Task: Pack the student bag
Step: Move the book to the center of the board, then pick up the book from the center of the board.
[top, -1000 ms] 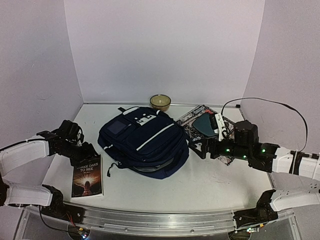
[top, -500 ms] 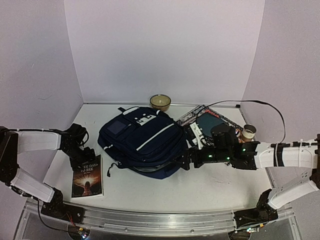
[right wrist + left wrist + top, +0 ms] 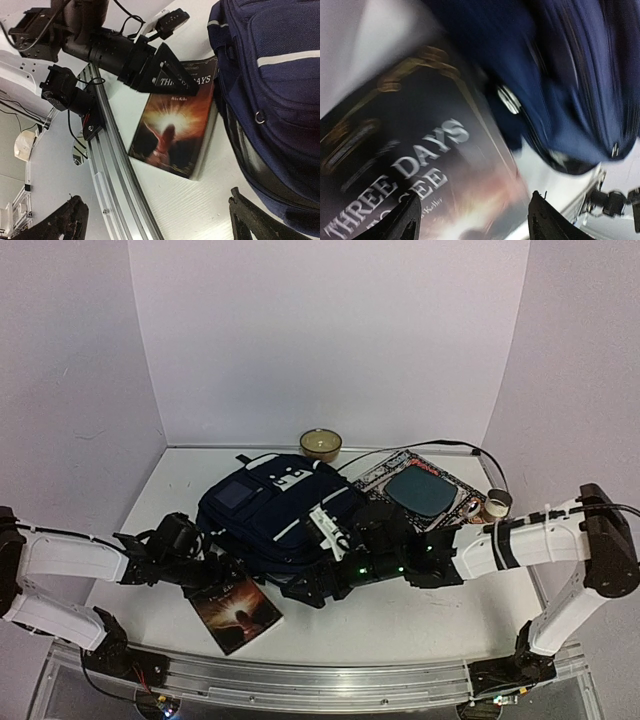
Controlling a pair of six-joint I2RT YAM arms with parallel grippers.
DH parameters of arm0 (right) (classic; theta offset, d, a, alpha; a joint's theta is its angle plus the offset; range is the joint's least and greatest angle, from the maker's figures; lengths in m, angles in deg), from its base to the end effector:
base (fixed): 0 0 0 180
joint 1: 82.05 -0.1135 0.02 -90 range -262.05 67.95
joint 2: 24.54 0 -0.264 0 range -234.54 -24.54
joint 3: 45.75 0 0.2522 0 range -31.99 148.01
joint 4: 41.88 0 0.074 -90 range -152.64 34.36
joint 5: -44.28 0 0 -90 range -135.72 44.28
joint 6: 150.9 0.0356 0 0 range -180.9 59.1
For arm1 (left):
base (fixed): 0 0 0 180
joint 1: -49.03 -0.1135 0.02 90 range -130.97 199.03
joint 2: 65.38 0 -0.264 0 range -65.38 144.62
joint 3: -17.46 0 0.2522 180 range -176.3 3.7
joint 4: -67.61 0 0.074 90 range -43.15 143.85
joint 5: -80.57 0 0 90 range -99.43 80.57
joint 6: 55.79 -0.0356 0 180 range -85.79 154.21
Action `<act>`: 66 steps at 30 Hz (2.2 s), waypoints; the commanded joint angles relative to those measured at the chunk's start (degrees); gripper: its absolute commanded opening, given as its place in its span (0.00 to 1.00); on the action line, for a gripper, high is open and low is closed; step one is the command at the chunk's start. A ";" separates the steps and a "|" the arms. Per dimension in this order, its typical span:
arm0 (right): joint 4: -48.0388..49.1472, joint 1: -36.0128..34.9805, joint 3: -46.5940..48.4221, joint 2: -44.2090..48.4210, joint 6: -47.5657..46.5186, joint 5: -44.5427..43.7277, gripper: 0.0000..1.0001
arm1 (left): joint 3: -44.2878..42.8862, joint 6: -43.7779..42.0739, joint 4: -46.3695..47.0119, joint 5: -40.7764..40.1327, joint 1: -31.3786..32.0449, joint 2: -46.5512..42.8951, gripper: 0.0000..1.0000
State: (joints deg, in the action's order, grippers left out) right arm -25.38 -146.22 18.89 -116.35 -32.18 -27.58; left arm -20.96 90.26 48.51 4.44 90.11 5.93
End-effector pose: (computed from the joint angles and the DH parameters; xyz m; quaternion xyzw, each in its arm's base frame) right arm 0.1463 0.3277 0.2422 -0.3273 0.6934 0.5404 0.3464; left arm 0.1557 -0.1471 0.1411 -0.0833 0.9357 -0.3179 0.1283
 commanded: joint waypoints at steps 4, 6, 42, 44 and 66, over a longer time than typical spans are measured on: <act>-1.64 -0.32 4.26 -5.74 4.78 2.14 0.96 | -4.46 7.83 -8.42 -2.54 8.92 -0.82 0.74; -3.73 -0.27 5.65 -7.15 3.93 2.04 0.95 | -5.87 6.67 -13.59 -8.08 8.83 -2.45 0.74; -25.61 -0.87 31.08 -31.96 -10.62 6.09 0.45 | -7.44 -7.46 -8.94 -3.03 2.16 10.03 0.66; -25.53 -0.89 30.89 -31.45 -10.13 6.46 0.34 | -6.86 -6.85 -7.99 -2.36 2.93 10.25 0.65; -19.84 -0.90 23.45 -12.92 -8.22 3.36 0.00 | -12.26 -4.66 -18.61 -21.33 3.45 -17.54 0.82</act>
State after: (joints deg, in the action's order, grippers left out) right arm -49.79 -146.41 44.51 -137.33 -41.22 -25.40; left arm -29.74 84.29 31.26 -11.82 93.49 -4.55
